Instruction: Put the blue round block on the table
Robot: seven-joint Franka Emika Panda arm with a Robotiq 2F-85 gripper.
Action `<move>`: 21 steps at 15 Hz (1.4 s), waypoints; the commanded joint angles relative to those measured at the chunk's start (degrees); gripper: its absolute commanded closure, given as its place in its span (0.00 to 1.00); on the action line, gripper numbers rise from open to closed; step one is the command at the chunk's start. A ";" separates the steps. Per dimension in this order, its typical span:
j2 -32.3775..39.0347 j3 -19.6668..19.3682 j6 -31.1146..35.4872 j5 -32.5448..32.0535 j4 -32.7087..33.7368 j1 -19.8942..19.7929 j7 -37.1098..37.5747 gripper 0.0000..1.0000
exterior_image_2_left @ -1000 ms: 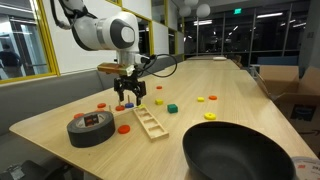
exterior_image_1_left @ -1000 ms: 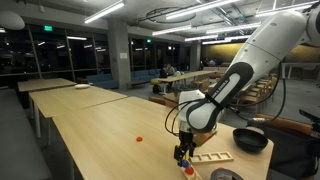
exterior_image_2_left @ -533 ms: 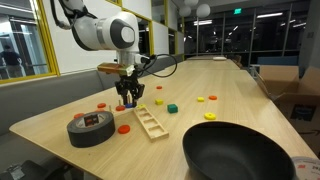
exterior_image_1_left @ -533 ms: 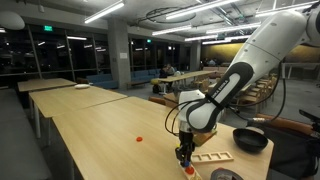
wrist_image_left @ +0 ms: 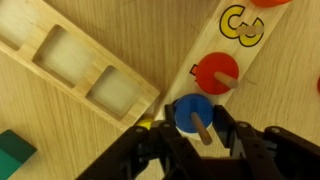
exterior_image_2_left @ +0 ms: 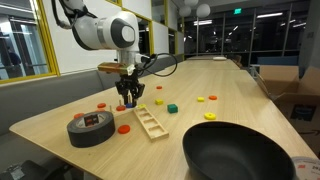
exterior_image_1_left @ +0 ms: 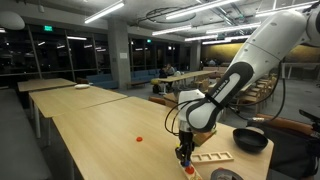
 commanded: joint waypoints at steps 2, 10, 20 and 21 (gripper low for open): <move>-2.69 -0.25 -4.12 -1.52 1.54 -0.21 0.07 0.75; -6.28 -0.03 -9.73 -0.77 3.72 -0.69 -1.48 0.75; -2.65 3.50 -12.39 0.46 10.33 1.92 -3.68 0.76; -1.75 3.99 -12.29 0.41 10.87 2.28 -3.70 0.76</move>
